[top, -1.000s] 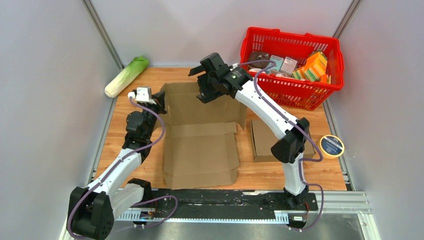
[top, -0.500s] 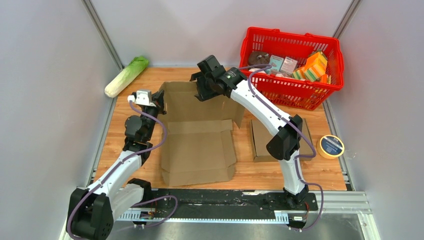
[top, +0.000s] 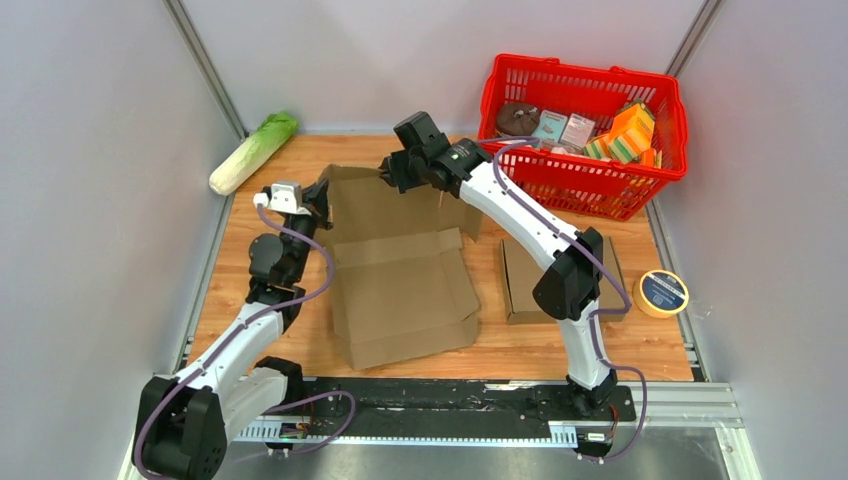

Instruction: Fold the paper box

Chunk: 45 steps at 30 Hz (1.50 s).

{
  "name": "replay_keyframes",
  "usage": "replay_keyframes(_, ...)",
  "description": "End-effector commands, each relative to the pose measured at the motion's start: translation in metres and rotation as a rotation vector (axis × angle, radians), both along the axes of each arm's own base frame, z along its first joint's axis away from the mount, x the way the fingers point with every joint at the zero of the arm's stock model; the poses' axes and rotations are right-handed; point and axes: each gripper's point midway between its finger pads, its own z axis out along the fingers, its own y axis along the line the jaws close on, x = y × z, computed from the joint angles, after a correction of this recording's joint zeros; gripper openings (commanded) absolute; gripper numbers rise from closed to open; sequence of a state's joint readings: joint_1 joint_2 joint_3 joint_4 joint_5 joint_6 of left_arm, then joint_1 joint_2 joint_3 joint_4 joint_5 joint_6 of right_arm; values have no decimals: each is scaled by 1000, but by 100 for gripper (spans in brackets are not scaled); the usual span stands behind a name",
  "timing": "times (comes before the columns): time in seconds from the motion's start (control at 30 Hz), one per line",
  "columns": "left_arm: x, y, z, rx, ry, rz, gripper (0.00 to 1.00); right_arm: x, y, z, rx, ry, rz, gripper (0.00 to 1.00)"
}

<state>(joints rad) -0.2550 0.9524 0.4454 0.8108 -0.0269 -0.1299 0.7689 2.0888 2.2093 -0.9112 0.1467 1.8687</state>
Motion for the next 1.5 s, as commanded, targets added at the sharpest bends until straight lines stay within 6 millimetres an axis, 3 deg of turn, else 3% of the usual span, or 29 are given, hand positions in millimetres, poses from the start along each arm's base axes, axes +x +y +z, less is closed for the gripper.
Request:
replay_keyframes(0.0,-16,-5,28,-90,-93,-52,15,12,4,20,84,-63,-38,7)
replay_keyframes(0.03,-18,-4,28,-143,-78,-59,21,12,4,11,79,-52,-38,0)
replay_keyframes(0.1,-28,-1,23,-197,-49,-63,31,13,5,15,100,-71,-36,0)
replay_keyframes(0.17,-36,-3,19,-239,-7,-88,34,12,2,6,91,-59,-35,0)
replay_keyframes(0.23,-49,1,5,-255,116,-79,42,13,2,14,133,-91,-44,0)
replay_keyframes(0.27,-54,2,-2,-252,169,-72,43,10,1,1,131,-72,-43,0)
replay_keyframes(0.3,-66,6,-16,-238,272,-54,43,12,2,9,163,-90,-43,0)
replay_keyframes(0.43,-101,28,-59,-319,469,53,45,17,0,5,175,-71,-35,0)
replay_keyframes(0.5,-113,23,-82,-371,520,27,30,19,0,5,199,-63,-41,0)
replay_keyframes(0.6,-114,-8,-101,-471,538,-141,5,21,1,5,226,-45,-47,0)
replay_keyframes(0.63,-113,-14,-105,-539,563,-163,2,21,0,4,228,-40,-51,0)
replay_keyframes(0.67,-109,-19,-97,-562,529,-204,0,21,-1,5,233,-40,-53,0)
replay_keyframes(0.7,-107,-28,-111,-563,571,-237,0,22,-1,6,240,-37,-57,0)
replay_keyframes(0.87,-93,-39,-116,-579,628,-265,0,25,-5,13,255,-48,-80,0)
replay_keyframes(1.1,-69,-51,-162,-591,902,-187,0,29,-3,19,267,-58,-92,0)
replay_keyframes(1.23,-76,-46,-184,-632,928,-151,0,35,-8,22,264,-76,-114,0)
replay_keyframes(1.43,-89,-42,-198,-584,946,-148,0,42,-2,10,274,-49,-117,0)
replay_keyframes(1.47,-96,-39,-209,-575,995,-119,0,41,-1,7,280,-42,-116,0)
